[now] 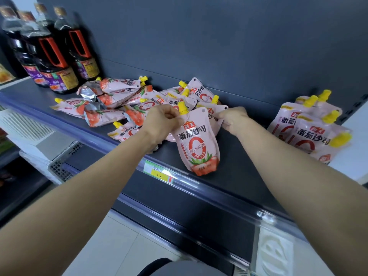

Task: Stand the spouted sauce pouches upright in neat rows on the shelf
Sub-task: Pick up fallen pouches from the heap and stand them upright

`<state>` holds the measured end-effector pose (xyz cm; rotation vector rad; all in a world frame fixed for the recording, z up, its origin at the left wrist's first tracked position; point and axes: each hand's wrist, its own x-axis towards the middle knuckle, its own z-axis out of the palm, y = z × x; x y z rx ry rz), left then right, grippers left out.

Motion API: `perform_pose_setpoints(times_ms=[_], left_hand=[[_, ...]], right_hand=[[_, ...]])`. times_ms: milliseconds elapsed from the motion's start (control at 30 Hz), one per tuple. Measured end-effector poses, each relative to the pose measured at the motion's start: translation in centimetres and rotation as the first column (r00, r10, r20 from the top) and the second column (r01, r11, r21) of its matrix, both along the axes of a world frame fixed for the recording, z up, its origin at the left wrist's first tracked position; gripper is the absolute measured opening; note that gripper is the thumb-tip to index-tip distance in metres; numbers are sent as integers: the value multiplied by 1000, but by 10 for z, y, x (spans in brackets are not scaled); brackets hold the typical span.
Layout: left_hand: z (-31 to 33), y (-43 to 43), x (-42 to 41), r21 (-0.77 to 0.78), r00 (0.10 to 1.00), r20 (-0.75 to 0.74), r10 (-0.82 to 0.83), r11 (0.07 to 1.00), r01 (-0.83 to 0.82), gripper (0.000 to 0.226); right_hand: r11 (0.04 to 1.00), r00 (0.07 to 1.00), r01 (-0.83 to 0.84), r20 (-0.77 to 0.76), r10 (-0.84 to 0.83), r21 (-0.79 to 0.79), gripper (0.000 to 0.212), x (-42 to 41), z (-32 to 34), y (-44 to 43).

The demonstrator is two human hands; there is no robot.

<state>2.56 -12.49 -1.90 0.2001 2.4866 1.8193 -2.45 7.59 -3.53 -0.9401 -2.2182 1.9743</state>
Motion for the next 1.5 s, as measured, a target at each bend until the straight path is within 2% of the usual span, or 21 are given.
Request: perform_pose_setpoints(times_ms=[67, 133, 200, 300, 400, 467, 567, 700, 767, 867, 1000, 1133, 1233, 1333, 1500], left_hand=[[-2, 1, -5, 12, 997, 22, -71, 997, 70, 23], [-3, 3, -9, -38, 992, 34, -121, 992, 122, 23], [-1, 5, -13, -84, 986, 8, -165, 983, 165, 24], [6, 11, -17, -67, 972, -24, -236, 970, 234, 27], [13, 19, -21, -53, 961, -43, -273, 961, 271, 13], [14, 23, -26, -35, 954, -44, -296, 955, 295, 10], [14, 29, -34, -45, 942, -53, -332, 943, 330, 19], [14, 37, -36, -22, 927, -75, -368, 930, 368, 25], [15, 41, -37, -38, 923, -79, -378, 926, 376, 28], [17, 46, -38, -58, 919, -79, -386, 922, 382, 29], [22, 52, -37, -80, 910, -80, -408, 912, 402, 32], [26, 56, -42, -162, 875, -22, -484, 865, 474, 27], [27, 59, -43, -231, 864, 17, -504, 838, 494, 25], [28, 68, -45, -307, 886, -29, -463, 847, 433, 18], [25, 95, -52, -280, 902, -45, -429, 872, 401, 8]], right_hand=[[997, 999, -44, -20, 43, -56, 21, 2, 7, 2], [996, 995, -93, -37, 93, 6, 26, 2, 12, 4], [984, 991, -107, -70, 118, 139, 23, 0, 21, 7], [928, 988, -42, -119, 93, 371, 41, -5, 41, 14], [840, 987, 0, -135, 88, 543, 38, -5, 55, 26], [826, 987, 26, -145, 68, 563, 31, -4, 60, 37], [815, 984, 86, -178, 21, 573, 15, -3, 65, 51], [799, 980, 166, -188, -67, 578, 26, -2, 60, 63], [775, 988, 140, -134, -72, 616, 21, -1, 57, 69], [731, 999, 27, 13, -48, 682, 28, -1, 56, 78], [510, 975, -208, 219, 40, 835, 27, -5, 70, 76], [395, 938, -345, 328, 112, 852, 24, -10, 81, 71], [406, 935, -355, 320, 153, 842, 26, -15, 85, 72], [422, 948, -319, 281, 151, 849, 39, -20, 84, 80], [458, 979, -201, 162, 124, 866, 28, -26, 79, 95]])
